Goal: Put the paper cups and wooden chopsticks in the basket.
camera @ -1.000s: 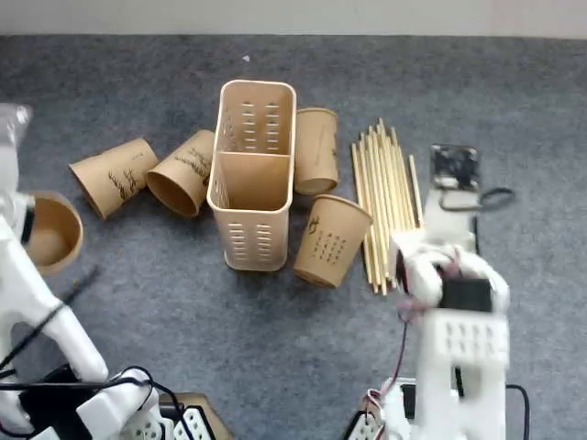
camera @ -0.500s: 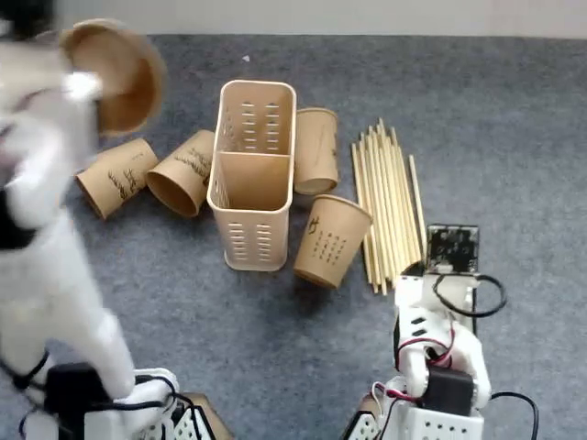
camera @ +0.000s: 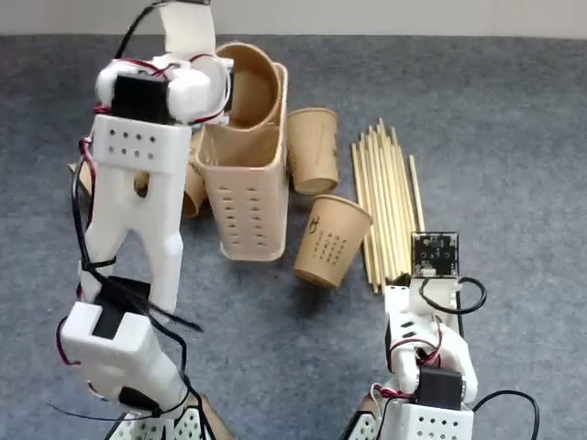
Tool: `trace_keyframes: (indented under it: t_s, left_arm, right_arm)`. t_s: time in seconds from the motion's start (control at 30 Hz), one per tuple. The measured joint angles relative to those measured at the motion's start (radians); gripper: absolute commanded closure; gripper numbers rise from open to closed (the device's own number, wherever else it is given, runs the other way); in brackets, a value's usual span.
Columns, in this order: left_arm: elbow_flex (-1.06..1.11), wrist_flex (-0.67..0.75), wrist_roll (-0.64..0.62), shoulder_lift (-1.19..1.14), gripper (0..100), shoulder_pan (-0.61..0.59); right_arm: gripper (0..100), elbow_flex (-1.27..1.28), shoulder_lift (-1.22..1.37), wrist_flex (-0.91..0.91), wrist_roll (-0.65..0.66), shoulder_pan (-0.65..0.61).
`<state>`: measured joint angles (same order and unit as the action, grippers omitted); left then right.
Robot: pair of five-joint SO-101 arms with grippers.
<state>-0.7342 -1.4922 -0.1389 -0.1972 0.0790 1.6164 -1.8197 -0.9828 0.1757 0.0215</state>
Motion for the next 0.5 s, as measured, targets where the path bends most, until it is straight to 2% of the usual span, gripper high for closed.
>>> trace_keyframes:
  t_s: [0.23,0.3,0.5]
  left_arm:
    - [-0.069,-0.143,0.003,-0.006,91,0.044]
    - [-0.121,-0.175,0.003,-0.006,88,0.071]
    - [-0.184,-0.190,0.005,-0.006,84,0.057]
  right_arm:
    - [85.6,0.000,0.000,0.000,0.000,-0.008]
    - [85.6,0.000,0.000,0.002,0.000,-0.008]
    - [85.6,0.003,0.000,0.003,0.000,-0.008]
